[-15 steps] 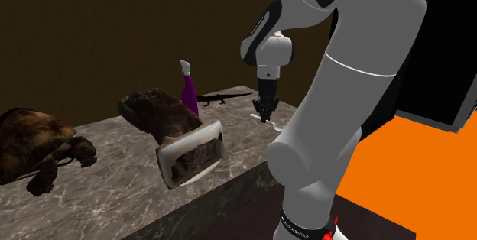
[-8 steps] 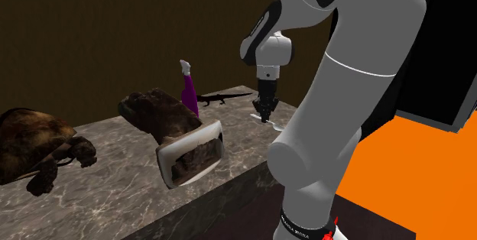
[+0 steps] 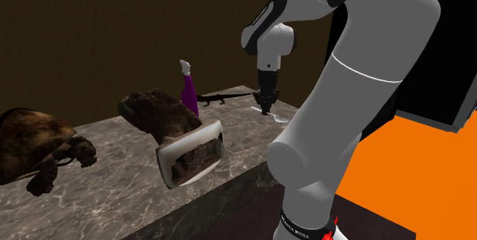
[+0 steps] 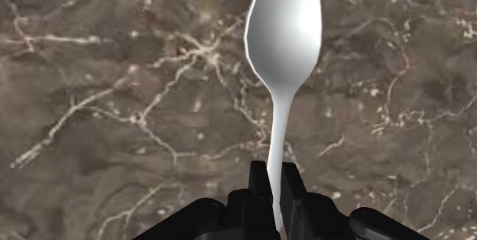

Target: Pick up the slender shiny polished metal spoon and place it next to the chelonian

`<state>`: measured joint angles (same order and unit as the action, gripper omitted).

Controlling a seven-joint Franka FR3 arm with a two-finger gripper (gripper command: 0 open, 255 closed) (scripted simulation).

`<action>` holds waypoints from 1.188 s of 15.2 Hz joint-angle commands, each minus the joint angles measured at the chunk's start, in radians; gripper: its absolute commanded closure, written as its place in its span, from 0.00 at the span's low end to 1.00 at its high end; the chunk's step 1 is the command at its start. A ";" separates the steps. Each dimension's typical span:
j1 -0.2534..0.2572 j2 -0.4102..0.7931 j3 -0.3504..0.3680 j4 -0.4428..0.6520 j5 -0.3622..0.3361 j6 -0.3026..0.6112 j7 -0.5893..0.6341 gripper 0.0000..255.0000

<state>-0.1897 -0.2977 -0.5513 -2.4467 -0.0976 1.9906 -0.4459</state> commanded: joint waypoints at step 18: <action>-0.003 -0.098 0.050 0.182 -0.013 -0.274 0.041 1.00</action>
<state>-0.1928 -0.3906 -0.5042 -2.2727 -0.1097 1.7306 -0.4072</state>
